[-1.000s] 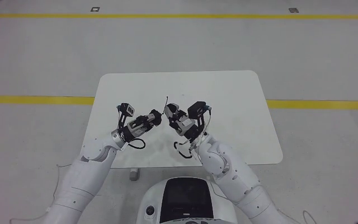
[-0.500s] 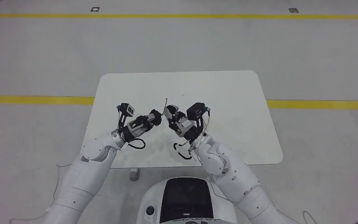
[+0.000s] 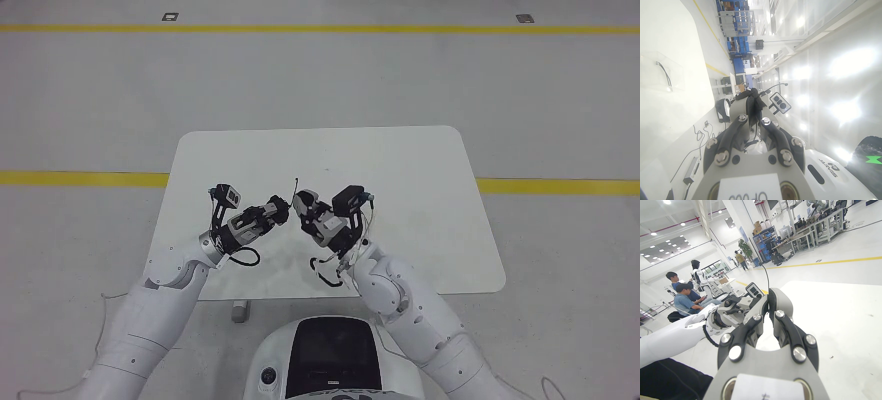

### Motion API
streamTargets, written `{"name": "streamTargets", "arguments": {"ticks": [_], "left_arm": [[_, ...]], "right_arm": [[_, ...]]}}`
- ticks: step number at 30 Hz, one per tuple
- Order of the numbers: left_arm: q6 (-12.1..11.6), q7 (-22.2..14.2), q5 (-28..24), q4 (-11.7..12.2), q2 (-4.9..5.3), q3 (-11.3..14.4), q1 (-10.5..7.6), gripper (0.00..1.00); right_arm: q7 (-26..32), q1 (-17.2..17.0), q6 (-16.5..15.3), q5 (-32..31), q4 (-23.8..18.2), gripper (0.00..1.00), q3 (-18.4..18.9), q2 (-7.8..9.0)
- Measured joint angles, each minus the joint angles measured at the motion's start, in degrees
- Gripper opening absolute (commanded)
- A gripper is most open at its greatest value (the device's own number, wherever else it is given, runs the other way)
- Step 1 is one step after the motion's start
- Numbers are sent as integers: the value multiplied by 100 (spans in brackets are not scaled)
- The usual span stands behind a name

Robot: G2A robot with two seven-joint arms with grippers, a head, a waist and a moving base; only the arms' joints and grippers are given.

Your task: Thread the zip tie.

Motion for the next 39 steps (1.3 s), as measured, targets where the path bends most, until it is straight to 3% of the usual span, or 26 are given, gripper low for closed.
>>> {"name": "streamTargets", "arguments": {"ticks": [6,7,8,17,26,27,30,37,39], "left_arm": [[0,0,0,0,0,0,0,0],[0,0,0,0,0,0,0,0],[0,0,0,0,0,0,0,0],[0,0,0,0,0,0,0,0],[8,7,-8,0,-1,5,3,0],[63,35,-63,-5,-7,24,13,0],[518,-32,-573,15,-20,48,8,0],[1439,-665,-1877,241,-19,-92,-63,0],[1543,-781,-2007,265,-13,-114,-129,0]], "right_arm": [[-5,-9,2,25,6,0,-5,2],[-6,-10,1,30,8,30,-6,3],[-2,-9,-9,19,8,100,-9,5],[-170,-140,-233,-271,-203,100,139,75],[-170,-128,-224,-288,-214,100,138,78],[-191,-104,-191,-376,-243,100,149,88],[-366,-108,39,-1253,-356,100,166,139],[-783,-168,333,-3240,-472,100,234,261],[-836,-185,424,-3485,-460,100,231,271]]}}
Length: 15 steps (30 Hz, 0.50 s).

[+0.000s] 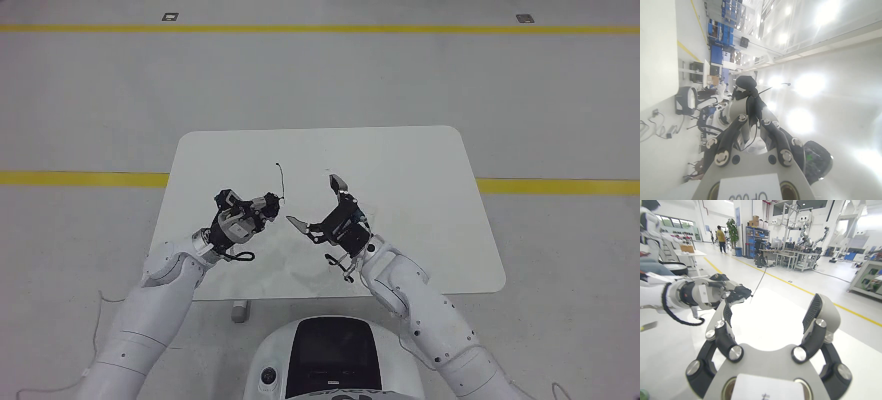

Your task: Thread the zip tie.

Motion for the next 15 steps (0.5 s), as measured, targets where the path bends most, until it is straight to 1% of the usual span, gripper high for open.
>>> {"name": "streamTargets", "arguments": {"ticks": [3,6,7,9,10,13,15], "left_arm": [[-108,-4,206,-2,8,-14,-28,0],[-105,4,208,-3,7,-11,-24,0],[-39,43,152,0,1,6,-22,0],[226,100,-126,50,-15,22,-53,0],[437,70,-401,103,-28,24,-87,0],[905,-90,-980,231,-50,32,-157,0],[1139,-153,-1227,291,-60,46,-185,0]], "right_arm": [[2,-2,6,-4,1,100,-2,0],[4,-1,3,3,1,100,-2,-1],[5,-2,16,-2,2,100,-2,-1],[1,-1,69,1,41,100,-3,-3],[-16,15,109,4,88,100,-6,-6],[-107,48,210,1,177,100,-35,-16],[-185,60,266,16,224,100,-58,-25]]}}
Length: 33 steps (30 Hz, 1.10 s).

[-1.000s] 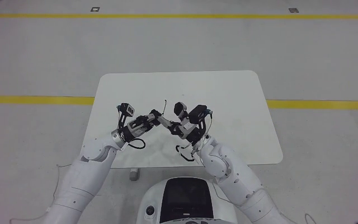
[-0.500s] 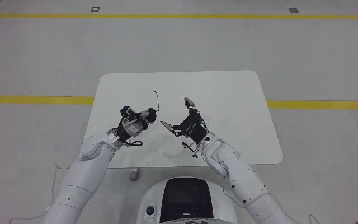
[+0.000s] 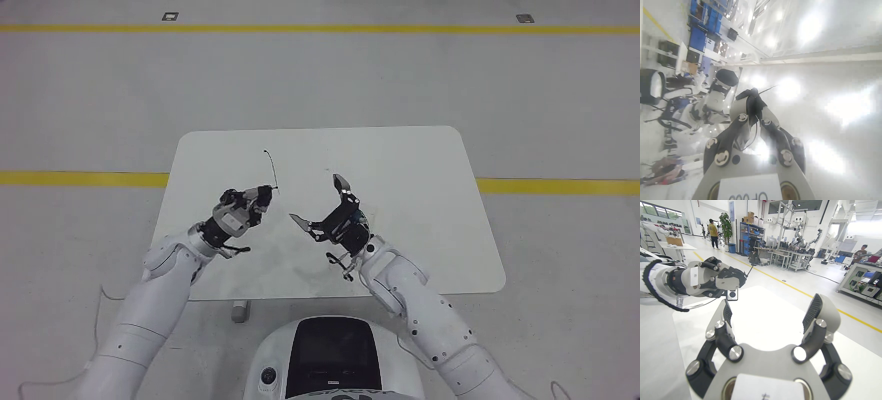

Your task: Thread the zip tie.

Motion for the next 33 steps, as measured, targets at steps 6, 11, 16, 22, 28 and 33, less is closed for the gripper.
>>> {"name": "streamTargets", "arguments": {"ticks": [6,11,16,22,28,33], "left_arm": [[-213,-74,326,-20,13,4,-75,0],[-28,62,111,-109,-8,55,-21,0],[455,17,-509,-154,-28,46,34,0],[852,-16,-931,-174,-36,17,66,0],[860,-12,-935,-176,-36,15,67,0],[860,-12,-935,-175,-36,15,67,0]], "right_arm": [[-65,23,31,39,66,100,-27,-10],[-146,29,91,17,44,100,-77,-19],[-359,103,197,0,136,100,-201,-53],[-470,187,276,-101,227,62,-292,-75],[-673,254,438,-198,250,46,-423,-74],[-758,369,619,-195,329,40,-628,-19]]}}
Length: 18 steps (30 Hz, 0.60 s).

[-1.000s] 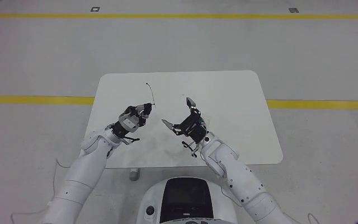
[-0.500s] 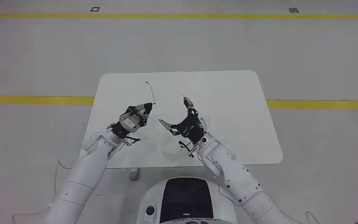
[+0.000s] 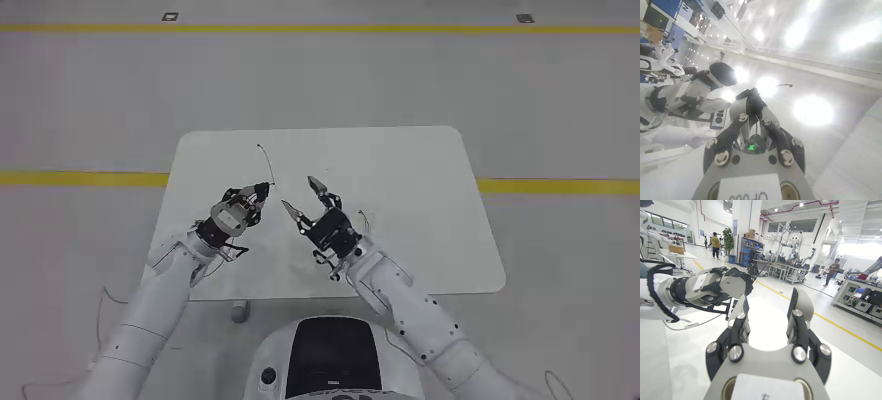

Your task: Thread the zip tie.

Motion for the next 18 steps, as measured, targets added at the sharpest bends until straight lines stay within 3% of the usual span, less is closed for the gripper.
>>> {"name": "streamTargets", "arguments": {"ticks": [18], "left_arm": [[0,0,0,0,0,0,0,0]], "right_arm": [[-116,293,192,0,159,16,-410,22]]}}
